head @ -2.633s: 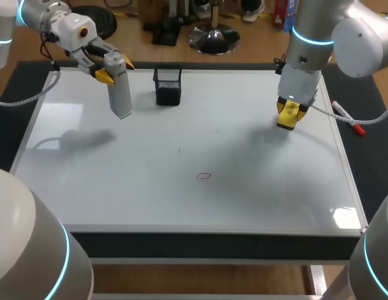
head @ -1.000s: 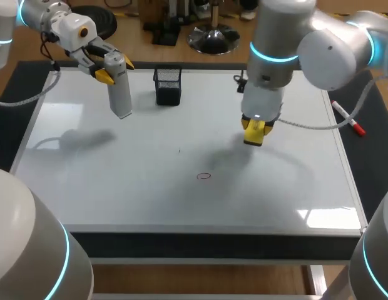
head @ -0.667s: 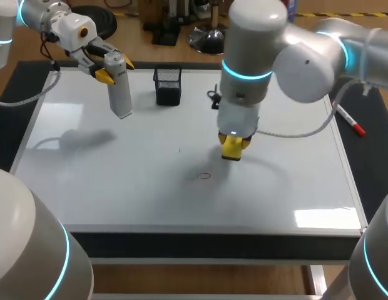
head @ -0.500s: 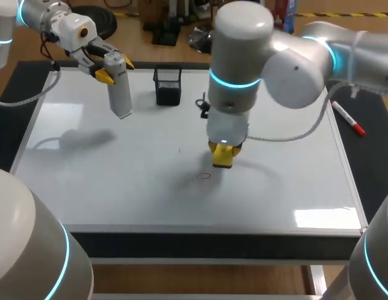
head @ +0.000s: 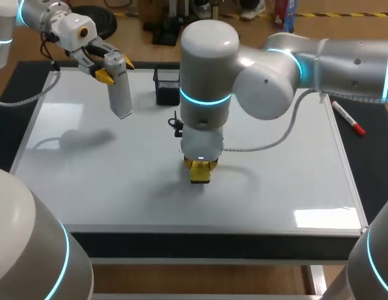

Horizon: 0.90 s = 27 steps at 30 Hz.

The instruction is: Pick up the inspection probe, press it on each red-marked spot on the whiteboard one by one, put down the probe, pick up the eraser, and wipe off all the red marks.

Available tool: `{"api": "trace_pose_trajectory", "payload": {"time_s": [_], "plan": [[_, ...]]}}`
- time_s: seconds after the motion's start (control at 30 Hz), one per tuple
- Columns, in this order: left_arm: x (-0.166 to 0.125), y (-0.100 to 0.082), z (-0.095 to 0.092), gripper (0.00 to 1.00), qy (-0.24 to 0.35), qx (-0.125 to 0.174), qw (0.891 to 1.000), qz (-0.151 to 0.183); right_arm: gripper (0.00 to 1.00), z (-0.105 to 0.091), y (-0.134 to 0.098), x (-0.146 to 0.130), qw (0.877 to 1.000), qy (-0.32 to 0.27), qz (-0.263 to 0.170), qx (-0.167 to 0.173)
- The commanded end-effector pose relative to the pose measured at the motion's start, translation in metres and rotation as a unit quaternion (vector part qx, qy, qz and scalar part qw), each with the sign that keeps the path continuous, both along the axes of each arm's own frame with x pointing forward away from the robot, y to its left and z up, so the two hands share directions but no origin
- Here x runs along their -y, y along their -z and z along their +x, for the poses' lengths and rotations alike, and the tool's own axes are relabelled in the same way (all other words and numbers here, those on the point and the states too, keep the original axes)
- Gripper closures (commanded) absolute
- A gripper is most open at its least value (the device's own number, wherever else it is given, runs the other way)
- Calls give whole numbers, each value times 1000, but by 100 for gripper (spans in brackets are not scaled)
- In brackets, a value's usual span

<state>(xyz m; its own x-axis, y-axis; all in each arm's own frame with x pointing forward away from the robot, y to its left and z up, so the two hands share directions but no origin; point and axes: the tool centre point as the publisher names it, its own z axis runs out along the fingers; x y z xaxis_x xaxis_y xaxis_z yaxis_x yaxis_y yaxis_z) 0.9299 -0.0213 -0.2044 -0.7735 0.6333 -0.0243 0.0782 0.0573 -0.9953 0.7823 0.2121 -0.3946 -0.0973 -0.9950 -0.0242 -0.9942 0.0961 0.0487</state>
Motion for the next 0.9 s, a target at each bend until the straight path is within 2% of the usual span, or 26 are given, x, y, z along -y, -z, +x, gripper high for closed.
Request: {"api": "trace_pose_trajectory", "payload": {"time_s": [0.03, 0.57, 0.9], "plan": [[-1, 0, 1, 100, 2, 0, 1000, 0, 100, -1, 6, -9, 1000, -6, -16, -2], [-1, 0, 1, 100, 2, 0, 1000, 0, 100, 0, 23, -7, 999, -22, -30, -18], [-1, 0, 1, 100, 2, 0, 1000, 0, 100, 2, 35, 6, 999, -9, -32, -35]]}}
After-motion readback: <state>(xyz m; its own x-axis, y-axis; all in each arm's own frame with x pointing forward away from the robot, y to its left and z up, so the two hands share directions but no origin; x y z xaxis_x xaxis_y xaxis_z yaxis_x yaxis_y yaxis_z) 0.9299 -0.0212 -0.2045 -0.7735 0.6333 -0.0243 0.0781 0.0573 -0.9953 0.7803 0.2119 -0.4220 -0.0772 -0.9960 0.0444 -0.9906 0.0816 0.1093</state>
